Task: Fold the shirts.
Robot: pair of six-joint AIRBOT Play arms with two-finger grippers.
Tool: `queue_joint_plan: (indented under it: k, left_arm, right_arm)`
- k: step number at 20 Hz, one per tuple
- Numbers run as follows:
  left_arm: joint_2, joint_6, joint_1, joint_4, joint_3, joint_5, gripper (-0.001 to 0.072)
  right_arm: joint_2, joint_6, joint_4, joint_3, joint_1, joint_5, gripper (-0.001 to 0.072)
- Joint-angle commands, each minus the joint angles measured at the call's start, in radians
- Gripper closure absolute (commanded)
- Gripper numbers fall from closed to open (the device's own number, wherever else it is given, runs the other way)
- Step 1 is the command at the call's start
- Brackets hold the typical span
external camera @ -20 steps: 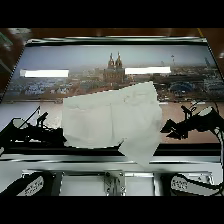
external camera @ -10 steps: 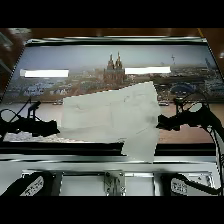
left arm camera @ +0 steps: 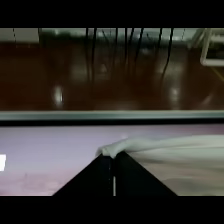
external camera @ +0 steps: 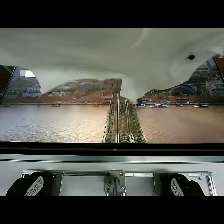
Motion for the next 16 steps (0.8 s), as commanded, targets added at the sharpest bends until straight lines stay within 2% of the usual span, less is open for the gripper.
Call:
queue_joint_plan:
  k: [1, 4, 6, 9, 12, 14, 16]
  left_arm:
    - [0.064, -0.008, 0.0, 0.008, 0.19, -0.101, 0.0676]
    - [0.123, -0.003, 0.0, 0.012, 0.154, -0.2, 0.0676]
    - [0.142, -0.003, 0.0, 0.059, 0.128, -0.254, 0.0676]
    - [0.146, -0.003, 0.0, 0.101, 0.097, -0.347, 0.0676]
    - [0.145, 0.036, 0.0, 0.114, -0.006, -0.387, 0.0675]
    - [0.14, 0.038, 0.001, 0.133, -0.13, -0.387, 0.0675]
    - [0.129, 0.034, 0.001, 0.142, -0.282, -0.386, 0.0675]
  right_arm:
    - [0.182, 0.087, -0.124, 0.158, 0.001, 0.014, 0.0657]
    - [0.267, 0.096, -0.132, 0.158, 0.001, 0.219, 0.0657]
    - [0.287, 0.103, -0.193, 0.158, 0.001, 0.375, 0.0657]
    - [0.278, 0.11, -0.252, 0.158, 0.001, 0.477, 0.0657]
    - [0.202, 0.13, -0.311, 0.158, 0.001, 0.567, 0.0658]
    - [0.097, 0.141, -0.314, 0.143, 0.001, 0.709, 0.0658]
    - [-0.025, 0.217, -0.312, 0.057, 0.001, 0.804, 0.0658]
